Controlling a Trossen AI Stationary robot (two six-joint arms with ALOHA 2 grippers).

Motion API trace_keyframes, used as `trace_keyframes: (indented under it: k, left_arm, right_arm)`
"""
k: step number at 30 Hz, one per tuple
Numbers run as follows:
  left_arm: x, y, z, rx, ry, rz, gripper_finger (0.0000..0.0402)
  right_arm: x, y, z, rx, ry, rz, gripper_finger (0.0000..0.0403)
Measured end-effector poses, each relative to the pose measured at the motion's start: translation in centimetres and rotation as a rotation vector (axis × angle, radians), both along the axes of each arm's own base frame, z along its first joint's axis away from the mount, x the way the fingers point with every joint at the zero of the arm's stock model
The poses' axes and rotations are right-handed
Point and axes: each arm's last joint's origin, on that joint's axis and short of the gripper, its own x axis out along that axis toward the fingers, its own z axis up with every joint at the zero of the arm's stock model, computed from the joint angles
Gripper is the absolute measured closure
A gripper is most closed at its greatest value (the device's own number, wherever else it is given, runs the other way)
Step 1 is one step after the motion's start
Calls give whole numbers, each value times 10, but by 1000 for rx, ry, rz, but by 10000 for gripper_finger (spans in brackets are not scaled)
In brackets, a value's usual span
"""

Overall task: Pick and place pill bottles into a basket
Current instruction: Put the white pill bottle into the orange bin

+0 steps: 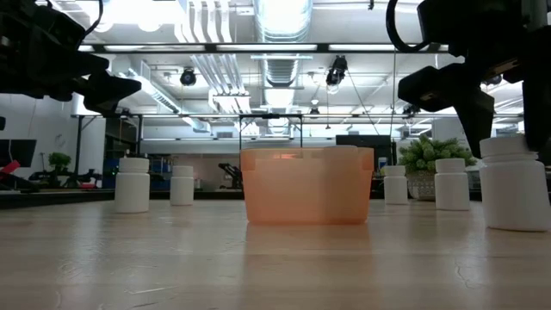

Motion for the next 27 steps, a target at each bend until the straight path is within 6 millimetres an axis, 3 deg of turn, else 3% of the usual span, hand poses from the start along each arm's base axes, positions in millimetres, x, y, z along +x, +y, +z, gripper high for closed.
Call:
trace_keyframes:
  k: [11, 27]
  left_arm:
    - [0, 0, 0, 0, 0, 0, 87]
    - [0, 0, 0, 0, 0, 0, 87]
  right_arm:
    - [2, 1, 5, 1, -3, -1, 251]
    - [16, 2, 54, -31, -61, -13, 250]
